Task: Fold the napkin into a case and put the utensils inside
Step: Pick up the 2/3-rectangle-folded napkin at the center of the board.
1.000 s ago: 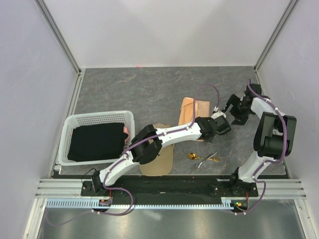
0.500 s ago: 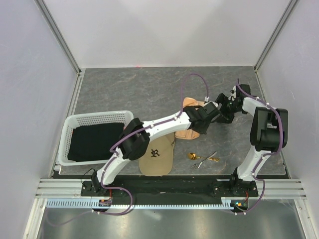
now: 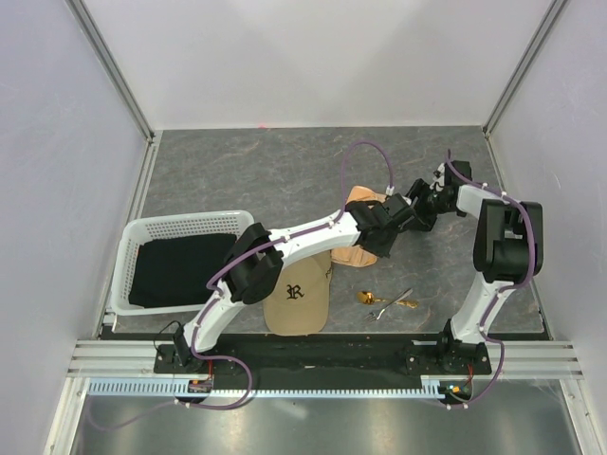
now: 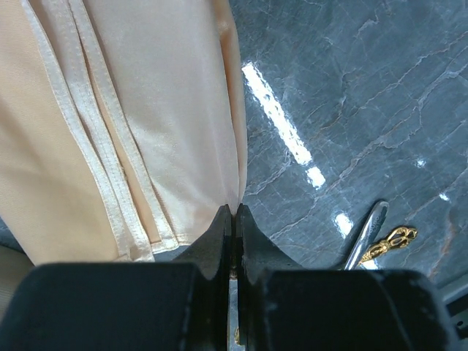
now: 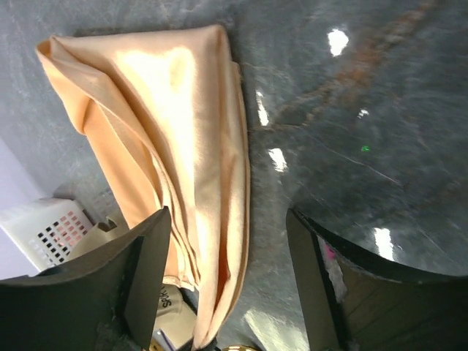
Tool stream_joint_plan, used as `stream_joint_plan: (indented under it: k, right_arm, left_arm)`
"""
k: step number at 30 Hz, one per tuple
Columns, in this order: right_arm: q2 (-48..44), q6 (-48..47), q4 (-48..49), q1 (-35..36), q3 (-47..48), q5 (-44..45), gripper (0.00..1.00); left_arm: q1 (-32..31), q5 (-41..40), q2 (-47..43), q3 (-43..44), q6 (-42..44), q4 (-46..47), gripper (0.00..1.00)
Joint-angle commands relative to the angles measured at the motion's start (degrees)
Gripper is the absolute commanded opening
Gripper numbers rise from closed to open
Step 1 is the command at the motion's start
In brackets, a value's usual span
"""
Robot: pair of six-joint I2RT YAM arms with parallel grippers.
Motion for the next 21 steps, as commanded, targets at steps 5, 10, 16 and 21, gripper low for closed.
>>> stream_joint_plan:
  k: [5, 10, 16, 21]
  right_arm:
    - [3.7, 1.1, 4.3, 1.4, 1.0, -0.6, 0.69]
    - [4.0, 1.1, 4.8, 1.4, 0.8, -0.6, 0.65]
    - [3.5, 1.0, 7.0, 1.4, 0.2, 1.1, 0.55]
    - [3.6, 2.0, 10.6, 1.4, -0.5, 0.6, 0.15]
  left_arm:
    - [0.2, 0.7, -5.3, -0.6, -2.3, 1.1, 0.02]
    - [0.2, 0.5, -6.1, -1.0, -2.1, 1.1, 0.02]
    - [0.2, 1.7, -6.4, -1.8, -2.6, 1.4, 0.02]
    - [0.5, 5.9, -6.6, -2.4, -2.9, 3.1, 0.02]
